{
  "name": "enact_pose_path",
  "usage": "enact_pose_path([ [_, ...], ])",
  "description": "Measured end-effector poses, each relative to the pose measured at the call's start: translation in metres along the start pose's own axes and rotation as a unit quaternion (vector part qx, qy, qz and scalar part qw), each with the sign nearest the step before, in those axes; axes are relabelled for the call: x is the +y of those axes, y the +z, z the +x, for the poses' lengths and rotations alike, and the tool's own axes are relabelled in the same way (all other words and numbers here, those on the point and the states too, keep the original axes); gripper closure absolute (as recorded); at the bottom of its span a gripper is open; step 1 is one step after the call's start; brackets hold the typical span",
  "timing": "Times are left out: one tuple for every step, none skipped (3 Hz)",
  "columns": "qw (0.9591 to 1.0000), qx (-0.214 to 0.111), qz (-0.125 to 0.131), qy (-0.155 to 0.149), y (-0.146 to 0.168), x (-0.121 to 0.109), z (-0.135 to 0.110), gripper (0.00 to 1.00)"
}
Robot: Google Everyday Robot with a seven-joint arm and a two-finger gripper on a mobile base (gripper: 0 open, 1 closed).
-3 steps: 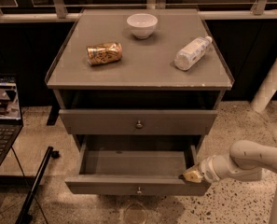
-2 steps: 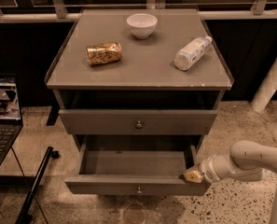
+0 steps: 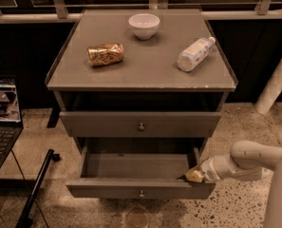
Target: Open middle drawer
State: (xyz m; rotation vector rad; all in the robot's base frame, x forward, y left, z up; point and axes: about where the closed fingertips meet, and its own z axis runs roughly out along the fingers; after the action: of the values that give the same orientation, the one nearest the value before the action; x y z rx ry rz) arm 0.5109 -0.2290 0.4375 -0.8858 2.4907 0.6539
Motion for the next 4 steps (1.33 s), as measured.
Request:
enact_pose_path([
  [0.9999,0.006,0.0,0.009,0.0084,-0.0071,-0.0015,1.0],
  [0.9999,0.006,0.0,0.009,0.0087,-0.0074,-0.0015,0.82],
  [0.9999,0.006,0.0,0.009,0.0087,-0.0074,-0.0015,0.59],
  [0.9999,0.006,0.0,0.009,0.0088,-0.0073,-0.0015,0.36],
])
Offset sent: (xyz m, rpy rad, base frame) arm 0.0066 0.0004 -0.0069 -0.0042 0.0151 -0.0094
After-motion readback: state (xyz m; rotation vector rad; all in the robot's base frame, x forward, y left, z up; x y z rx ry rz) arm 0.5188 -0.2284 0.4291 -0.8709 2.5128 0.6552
